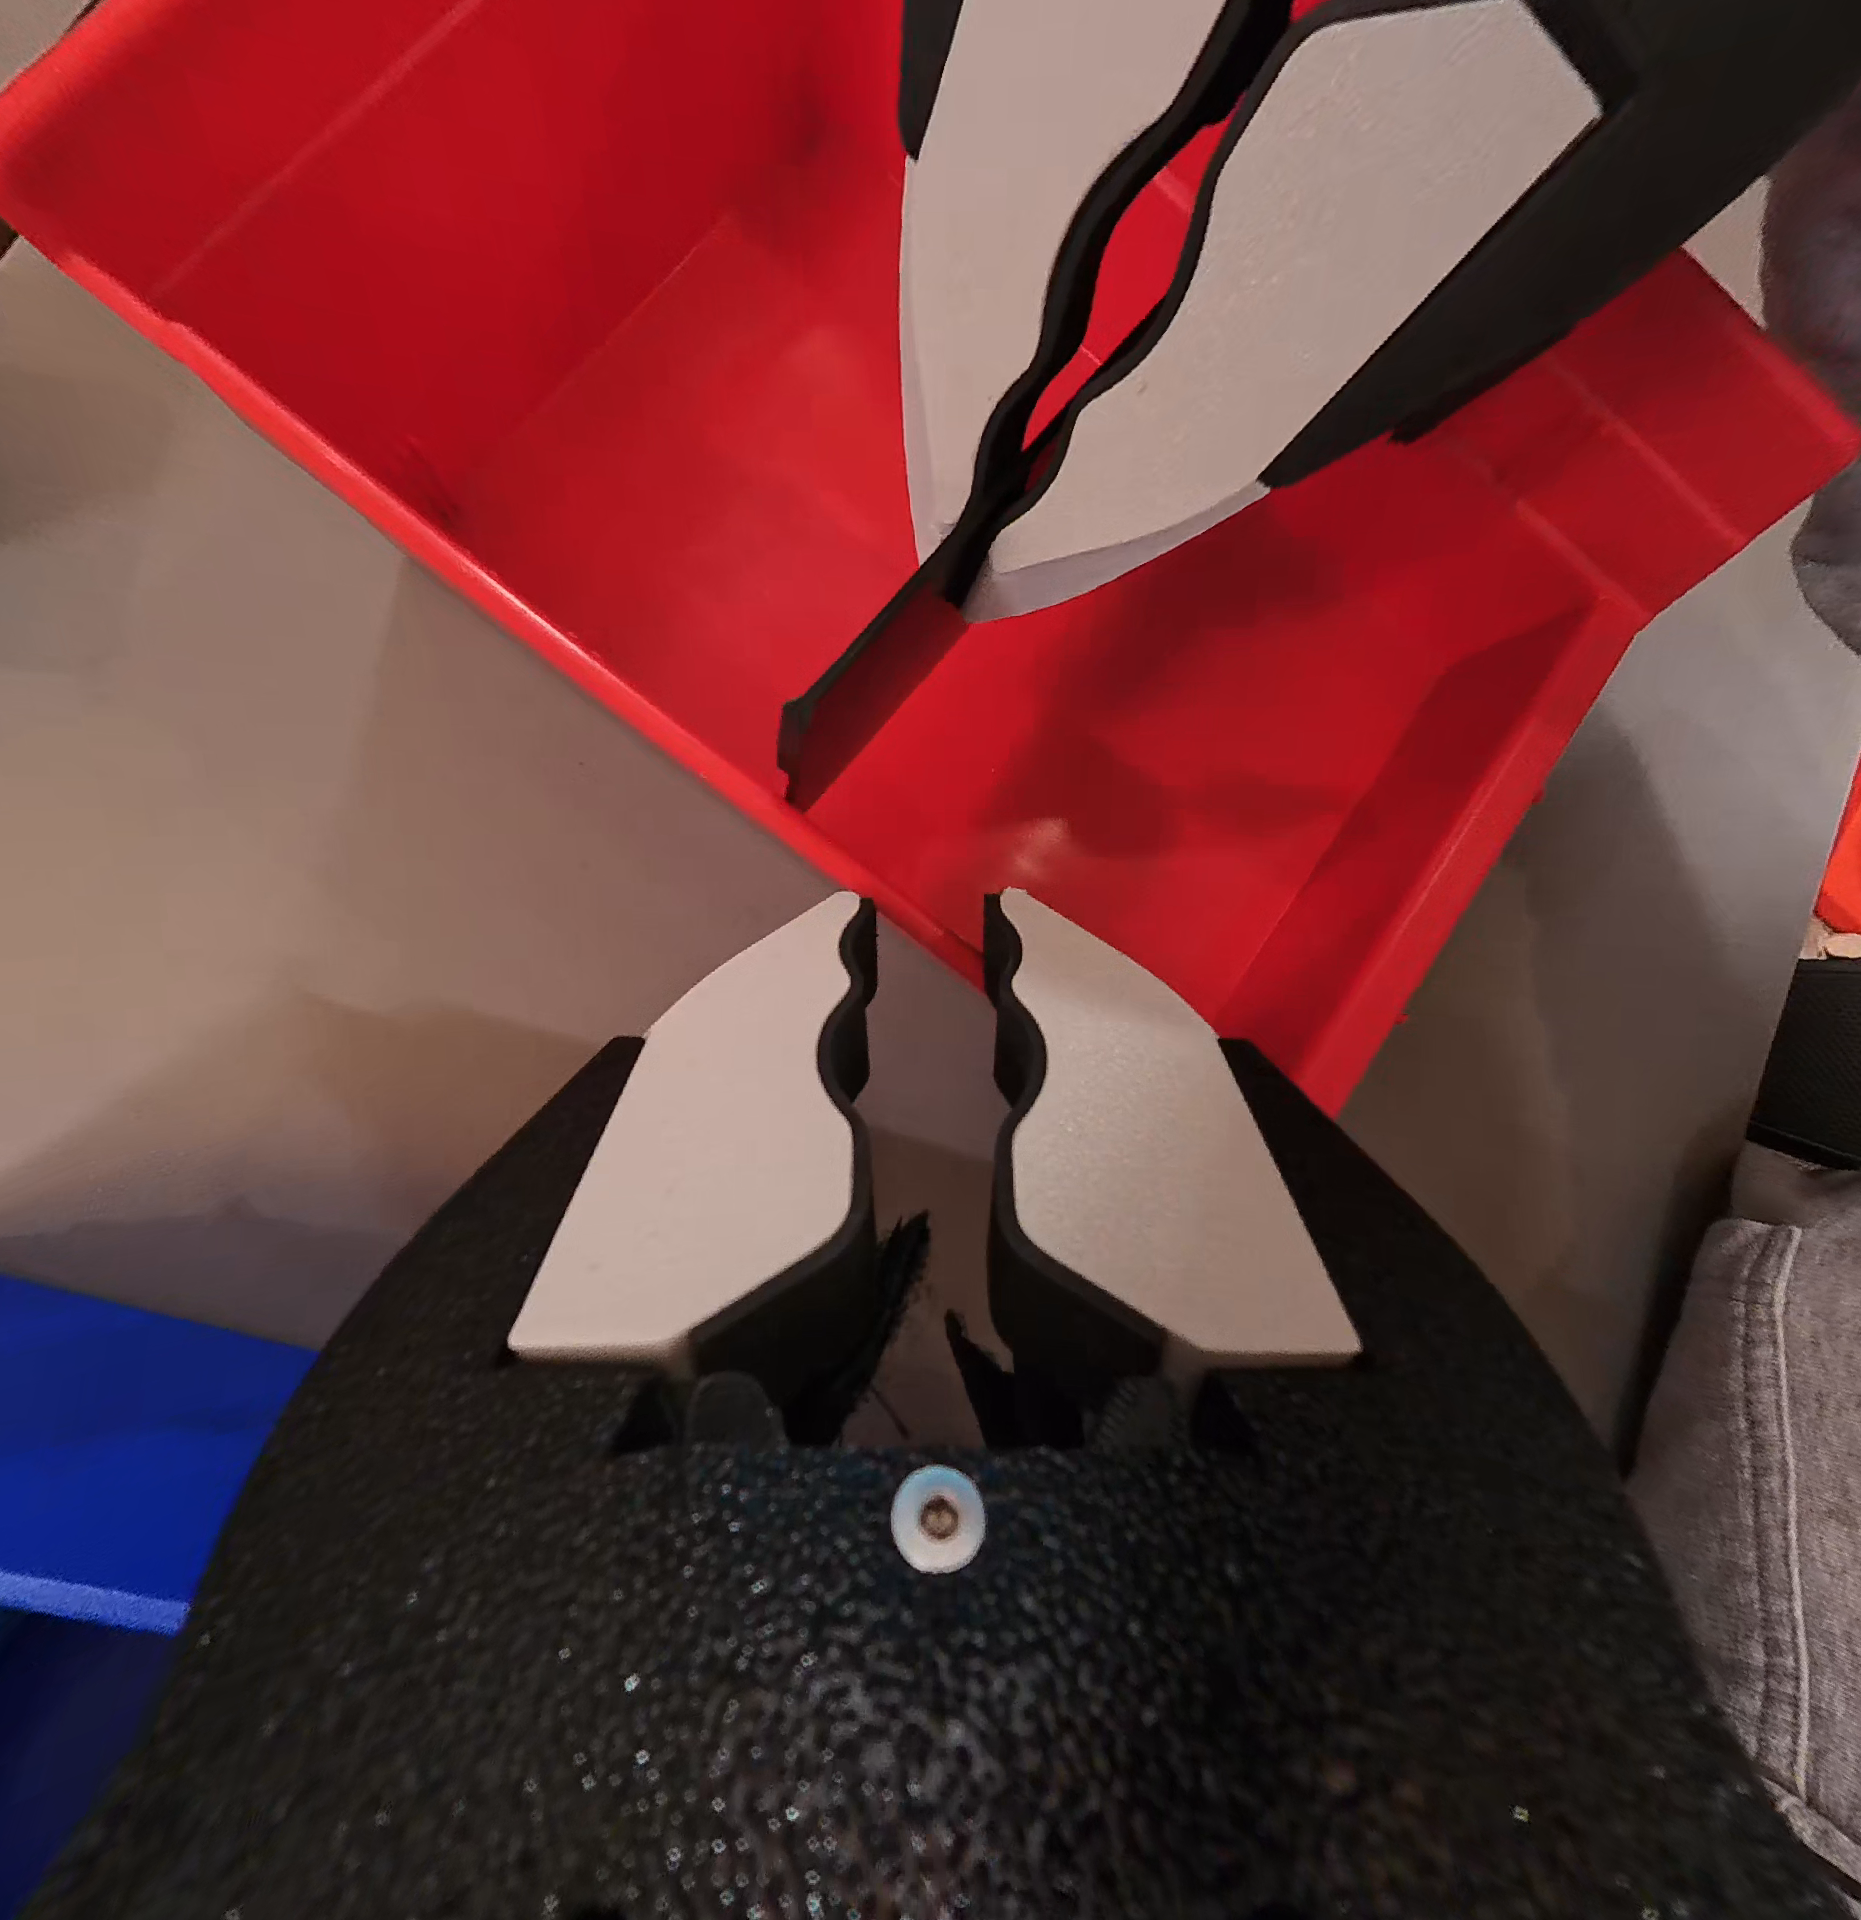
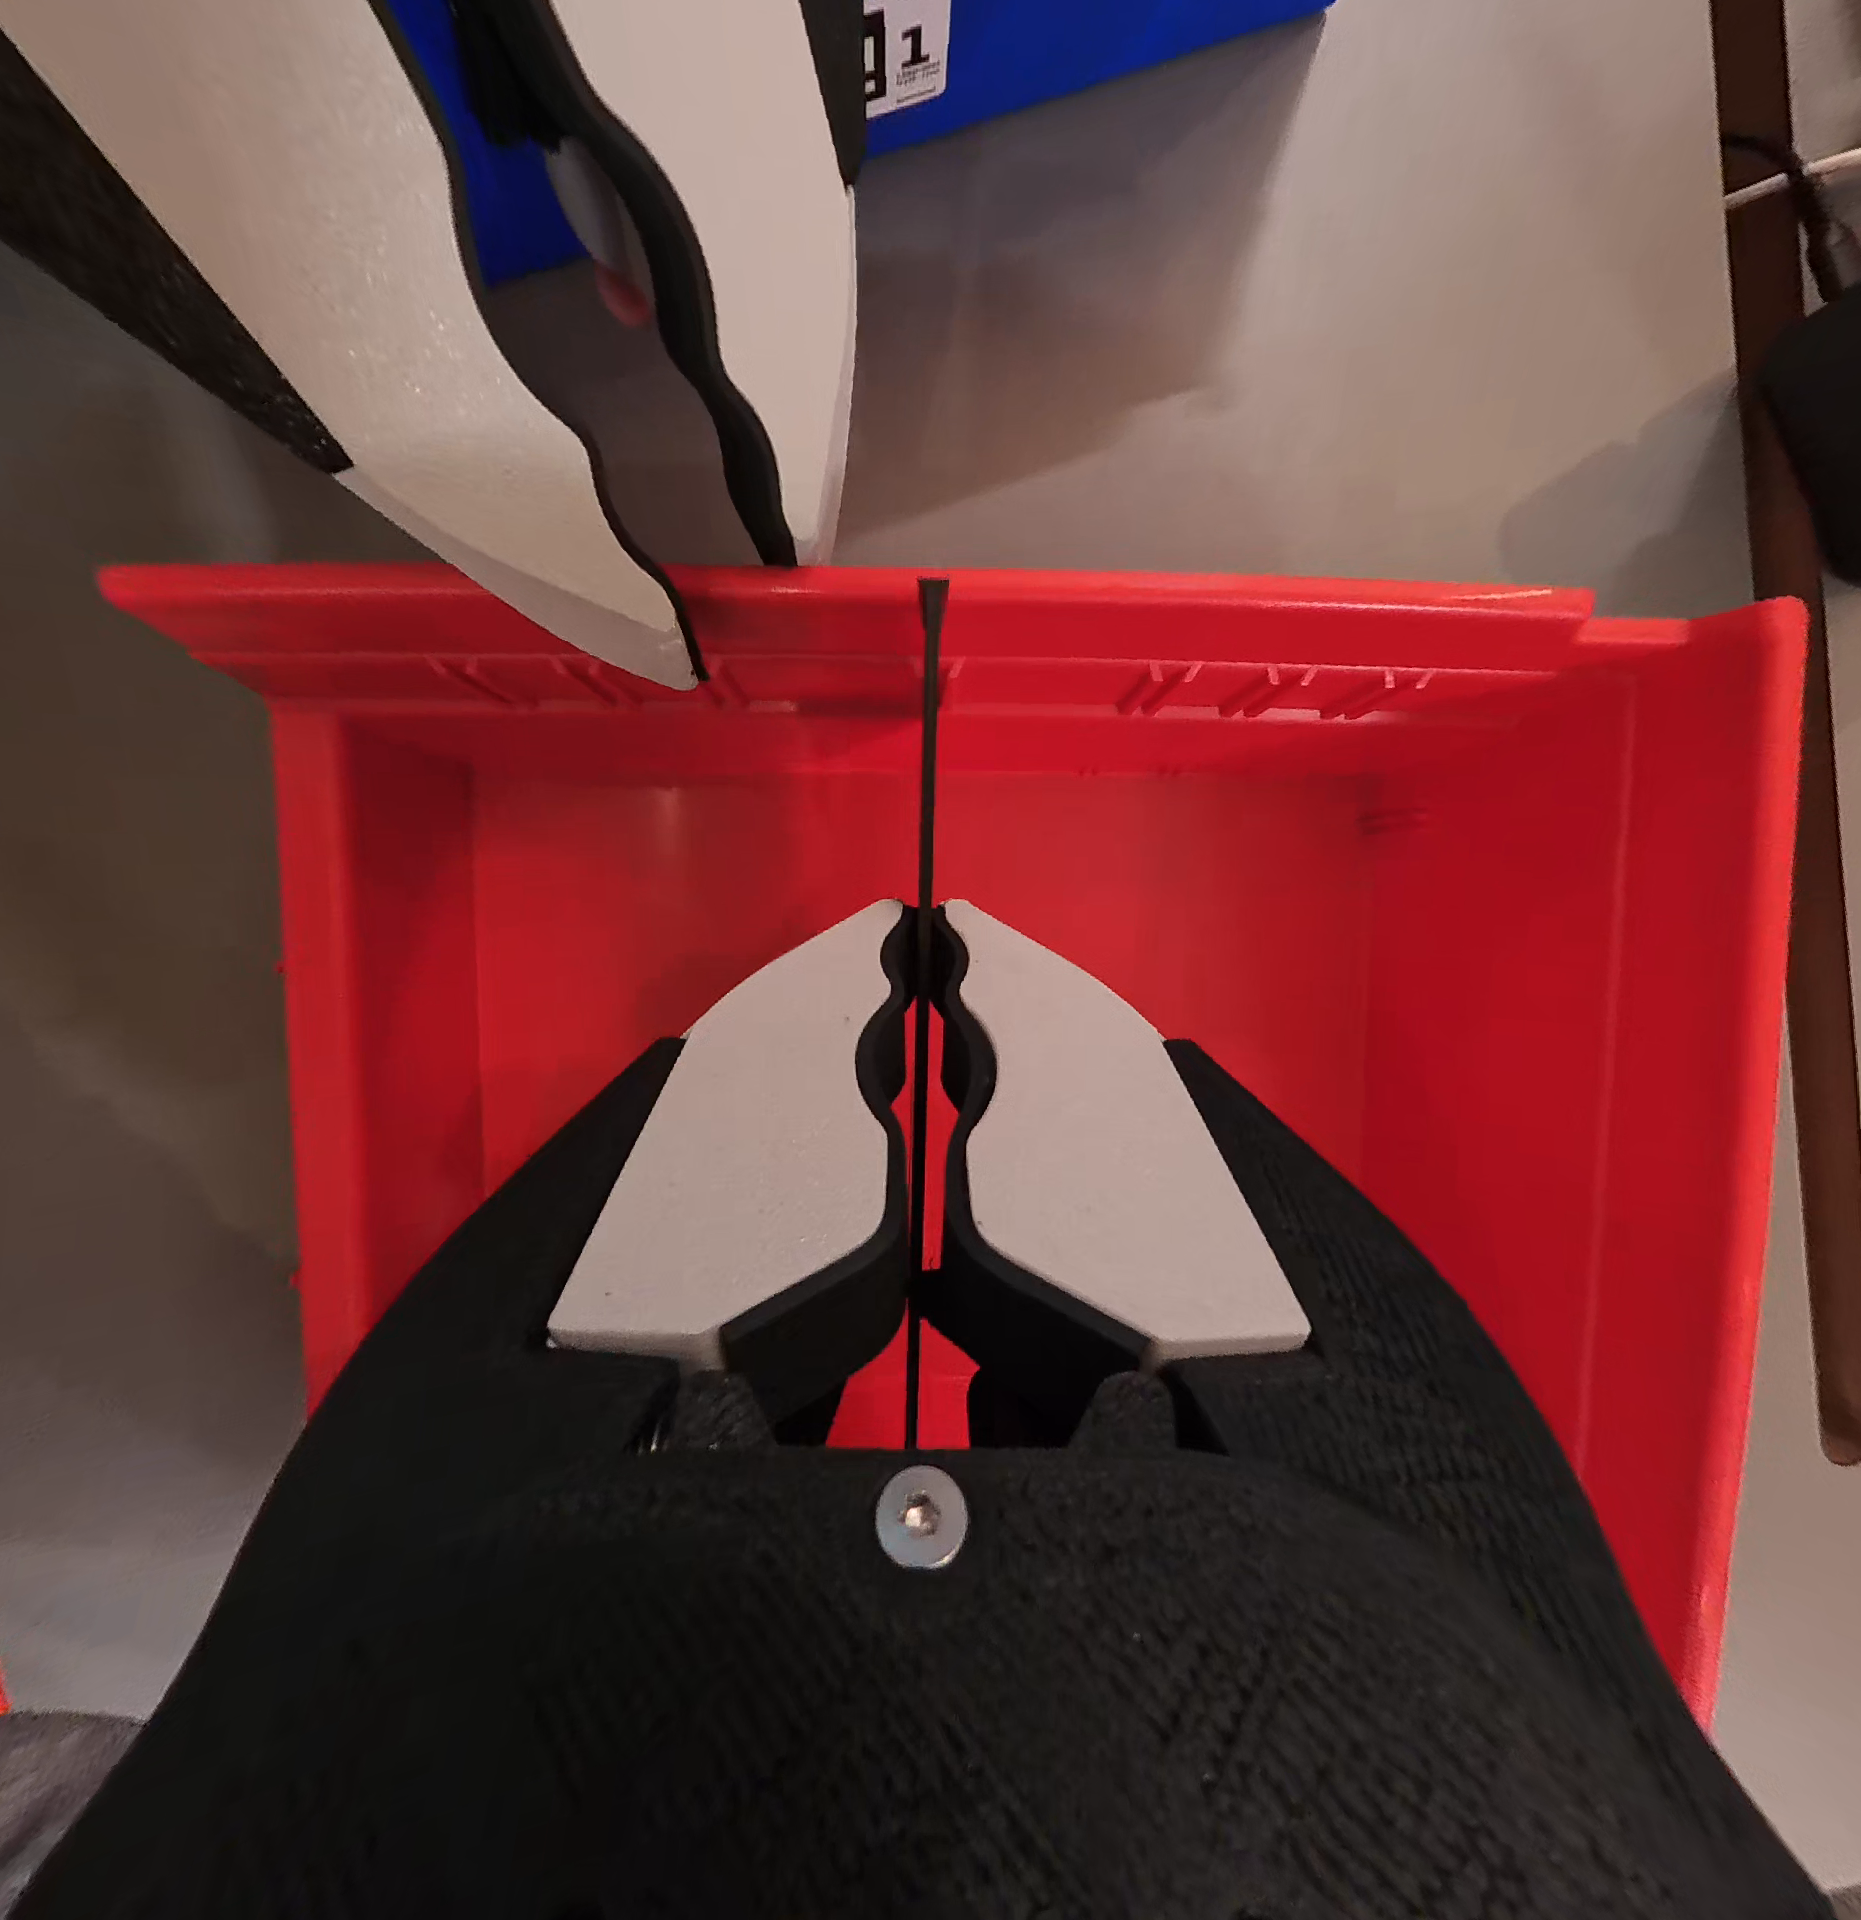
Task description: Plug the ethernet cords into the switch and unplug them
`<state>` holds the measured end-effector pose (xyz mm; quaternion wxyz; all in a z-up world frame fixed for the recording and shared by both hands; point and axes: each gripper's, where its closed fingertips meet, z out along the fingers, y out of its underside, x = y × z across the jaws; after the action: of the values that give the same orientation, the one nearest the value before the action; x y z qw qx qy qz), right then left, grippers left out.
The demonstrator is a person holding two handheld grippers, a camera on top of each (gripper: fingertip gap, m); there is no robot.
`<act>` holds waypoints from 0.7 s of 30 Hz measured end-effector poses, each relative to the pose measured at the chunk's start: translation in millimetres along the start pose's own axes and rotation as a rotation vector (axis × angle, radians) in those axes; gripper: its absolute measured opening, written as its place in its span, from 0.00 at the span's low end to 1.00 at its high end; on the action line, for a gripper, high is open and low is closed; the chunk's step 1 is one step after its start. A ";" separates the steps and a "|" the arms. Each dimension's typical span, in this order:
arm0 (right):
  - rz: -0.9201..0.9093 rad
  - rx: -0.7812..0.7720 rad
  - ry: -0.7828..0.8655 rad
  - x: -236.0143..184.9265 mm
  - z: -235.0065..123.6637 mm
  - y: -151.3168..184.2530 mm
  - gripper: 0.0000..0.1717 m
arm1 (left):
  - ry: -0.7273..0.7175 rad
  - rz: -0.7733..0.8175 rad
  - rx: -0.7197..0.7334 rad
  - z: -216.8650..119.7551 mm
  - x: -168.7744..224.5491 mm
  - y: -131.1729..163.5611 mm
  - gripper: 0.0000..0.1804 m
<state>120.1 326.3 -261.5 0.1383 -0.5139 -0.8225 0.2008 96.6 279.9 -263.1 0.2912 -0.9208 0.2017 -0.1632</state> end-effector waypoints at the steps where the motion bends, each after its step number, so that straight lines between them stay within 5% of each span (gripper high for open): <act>1: -0.004 -0.008 0.000 -0.1 -0.2 0.8 0.00 | 0.001 0.002 0.000 0.2 0.2 -0.2 0.11; 21: -0.009 -0.121 0.007 1.2 3.1 8.6 0.00 | -0.008 0.013 0.011 1.9 -1.6 -3.0 0.10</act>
<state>125.0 330.1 -268.3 0.1108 -0.5183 -0.8349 0.1483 96.8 283.8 -263.1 0.2981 -0.9186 0.2054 -0.1586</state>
